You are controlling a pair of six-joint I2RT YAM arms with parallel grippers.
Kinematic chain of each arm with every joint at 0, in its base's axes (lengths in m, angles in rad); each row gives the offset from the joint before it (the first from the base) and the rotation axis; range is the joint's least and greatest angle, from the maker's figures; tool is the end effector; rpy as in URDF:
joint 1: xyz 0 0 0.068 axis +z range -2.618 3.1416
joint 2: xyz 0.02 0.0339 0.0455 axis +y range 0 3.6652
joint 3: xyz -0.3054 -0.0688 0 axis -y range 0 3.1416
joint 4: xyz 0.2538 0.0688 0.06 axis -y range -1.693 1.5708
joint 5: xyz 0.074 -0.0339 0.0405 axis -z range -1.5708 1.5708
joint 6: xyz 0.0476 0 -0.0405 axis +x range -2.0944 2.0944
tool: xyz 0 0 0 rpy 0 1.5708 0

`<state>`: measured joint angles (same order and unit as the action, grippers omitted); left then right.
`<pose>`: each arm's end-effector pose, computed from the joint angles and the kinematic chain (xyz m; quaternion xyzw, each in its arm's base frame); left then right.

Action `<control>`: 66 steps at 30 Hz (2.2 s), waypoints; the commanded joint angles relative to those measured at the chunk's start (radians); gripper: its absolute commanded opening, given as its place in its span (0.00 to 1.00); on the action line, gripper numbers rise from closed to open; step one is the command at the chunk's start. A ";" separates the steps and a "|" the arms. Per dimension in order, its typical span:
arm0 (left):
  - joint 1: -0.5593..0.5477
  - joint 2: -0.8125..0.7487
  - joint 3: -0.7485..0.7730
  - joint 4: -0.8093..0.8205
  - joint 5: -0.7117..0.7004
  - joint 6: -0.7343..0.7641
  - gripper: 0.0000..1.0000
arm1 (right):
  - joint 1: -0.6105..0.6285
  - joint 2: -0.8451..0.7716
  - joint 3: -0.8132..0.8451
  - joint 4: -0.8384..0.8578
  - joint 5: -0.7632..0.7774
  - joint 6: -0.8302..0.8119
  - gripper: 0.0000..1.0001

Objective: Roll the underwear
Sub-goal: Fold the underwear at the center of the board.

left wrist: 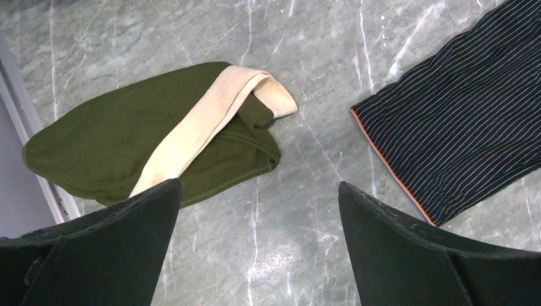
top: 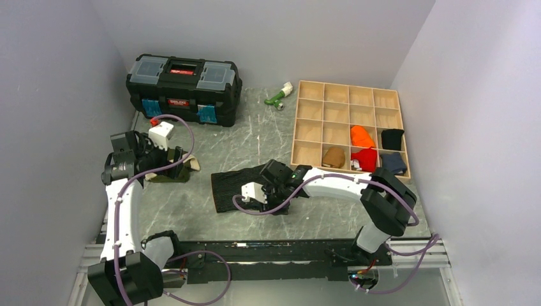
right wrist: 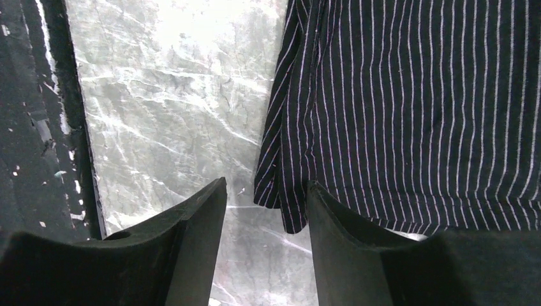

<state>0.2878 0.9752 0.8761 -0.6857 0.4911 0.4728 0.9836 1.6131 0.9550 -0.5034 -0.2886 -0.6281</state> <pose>0.1878 0.0322 0.3190 0.1755 0.8836 -0.0706 0.4283 0.1649 0.2723 0.2011 -0.7193 0.6499 0.1741 0.1730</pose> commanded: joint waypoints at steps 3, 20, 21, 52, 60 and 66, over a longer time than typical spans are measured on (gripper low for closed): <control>-0.011 0.005 0.046 0.005 0.000 -0.015 0.99 | 0.005 0.027 -0.007 0.036 0.012 0.006 0.49; -0.022 -0.018 0.017 -0.007 0.012 0.029 0.99 | 0.010 0.101 -0.006 0.036 0.083 0.048 0.26; -0.022 -0.026 0.013 -0.006 0.016 0.032 1.00 | 0.010 0.103 -0.003 0.035 0.094 0.051 0.23; -0.594 -0.282 -0.311 -0.059 -0.042 0.356 0.87 | -0.240 0.304 0.428 -0.427 -0.413 -0.025 0.00; -0.848 -0.149 -0.362 0.055 -0.203 0.326 0.80 | -0.295 0.378 0.507 -0.495 -0.486 -0.037 0.00; -1.014 -0.087 -0.400 0.151 -0.355 0.305 0.77 | -0.311 0.414 0.540 -0.521 -0.512 -0.036 0.00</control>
<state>-0.6540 0.8711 0.4934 -0.6266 0.2550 0.7986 0.6815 2.0171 1.4532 -0.9844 -0.7399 -0.6395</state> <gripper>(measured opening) 0.784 0.023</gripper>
